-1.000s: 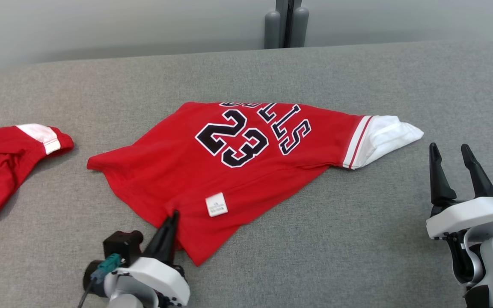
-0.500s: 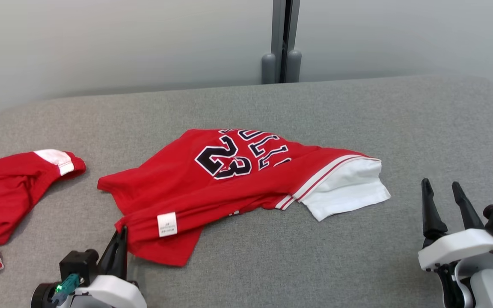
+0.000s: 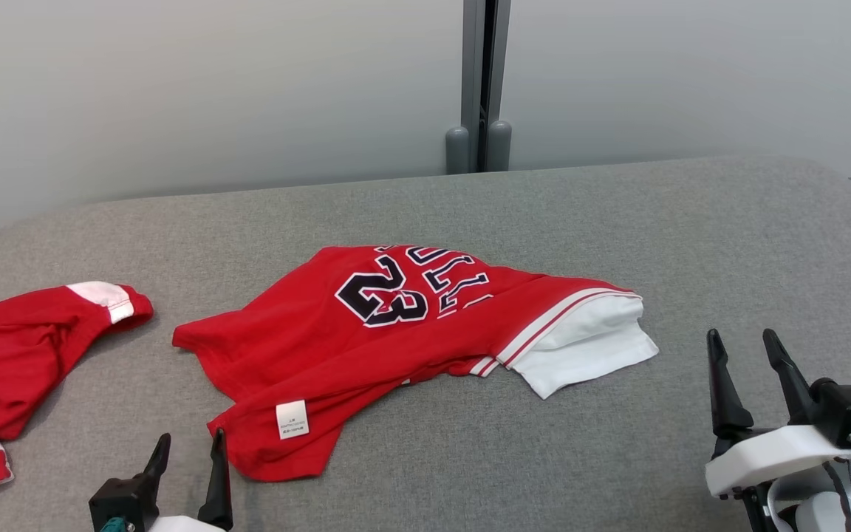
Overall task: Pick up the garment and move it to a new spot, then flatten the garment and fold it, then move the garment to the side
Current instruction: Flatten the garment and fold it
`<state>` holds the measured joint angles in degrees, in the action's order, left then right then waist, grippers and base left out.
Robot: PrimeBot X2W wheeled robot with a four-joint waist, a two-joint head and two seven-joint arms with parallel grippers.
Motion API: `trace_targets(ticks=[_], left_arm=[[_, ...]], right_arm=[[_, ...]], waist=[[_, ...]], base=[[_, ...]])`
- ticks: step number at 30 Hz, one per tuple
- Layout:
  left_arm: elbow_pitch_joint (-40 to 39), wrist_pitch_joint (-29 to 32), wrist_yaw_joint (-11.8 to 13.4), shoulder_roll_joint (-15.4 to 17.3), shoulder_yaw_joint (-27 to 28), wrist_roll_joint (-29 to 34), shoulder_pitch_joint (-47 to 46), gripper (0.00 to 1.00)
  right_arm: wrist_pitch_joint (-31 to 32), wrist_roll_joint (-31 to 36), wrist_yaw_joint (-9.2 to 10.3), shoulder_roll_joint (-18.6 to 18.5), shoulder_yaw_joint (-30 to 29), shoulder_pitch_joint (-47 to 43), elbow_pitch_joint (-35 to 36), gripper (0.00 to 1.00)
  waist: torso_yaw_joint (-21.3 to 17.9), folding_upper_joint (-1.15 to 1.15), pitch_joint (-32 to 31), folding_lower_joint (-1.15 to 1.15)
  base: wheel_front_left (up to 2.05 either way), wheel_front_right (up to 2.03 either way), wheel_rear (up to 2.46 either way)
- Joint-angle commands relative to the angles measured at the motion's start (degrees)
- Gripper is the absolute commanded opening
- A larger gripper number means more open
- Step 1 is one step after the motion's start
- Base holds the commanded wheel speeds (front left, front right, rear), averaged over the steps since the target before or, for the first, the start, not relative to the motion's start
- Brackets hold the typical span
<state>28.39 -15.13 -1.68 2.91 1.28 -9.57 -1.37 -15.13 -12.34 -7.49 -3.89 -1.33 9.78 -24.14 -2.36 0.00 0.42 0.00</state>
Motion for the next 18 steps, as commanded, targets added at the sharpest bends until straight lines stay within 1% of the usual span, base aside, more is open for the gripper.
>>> trace_targets(ticks=[1,4,7,9,12,18], left_arm=[[-0.51,-0.02,0.51,0.13,0.28,0.31,0.45,1.00],[-2.56,-0.03,2.10,0.12,0.18,0.15,1.69,1.00],[-3.82,-0.02,3.27,0.12,0.13,0.89,2.55,1.00],[-4.31,-0.03,3.57,0.11,-0.04,1.12,3.31,1.00],[-4.52,-0.03,3.65,0.11,-0.25,0.98,4.13,1.00],[-3.95,-0.03,3.76,0.11,-1.80,0.02,4.81,1.00]], right_arm=[[-0.02,0.61,-0.01,-0.09,0.00,-0.76,0.66,1.00],[-0.02,3.81,-0.01,0.41,1.02,-2.27,3.85,1.00],[-0.02,6.14,0.00,0.53,2.21,-3.72,5.26,1.00],[-0.02,7.43,-0.01,0.71,3.12,-4.84,5.25,1.00],[-0.02,8.17,0.00,0.79,2.79,-6.35,4.27,1.00],[-0.02,6.88,0.00,0.83,3.92,-8.03,2.01,1.00]], waist=[[0.05,0.00,-0.21,0.00],[0.42,0.00,-0.83,0.00],[0.69,0.00,-1.49,0.00],[0.85,0.00,-1.94,0.00],[1.16,0.00,-2.49,0.00],[1.88,0.00,-2.41,0.00]], base=[[0.00,0.00,0.00],[0.00,0.00,0.00],[0.00,0.00,0.00],[0.00,0.00,0.00],[0.00,0.00,0.00],[0.00,0.00,0.00]])
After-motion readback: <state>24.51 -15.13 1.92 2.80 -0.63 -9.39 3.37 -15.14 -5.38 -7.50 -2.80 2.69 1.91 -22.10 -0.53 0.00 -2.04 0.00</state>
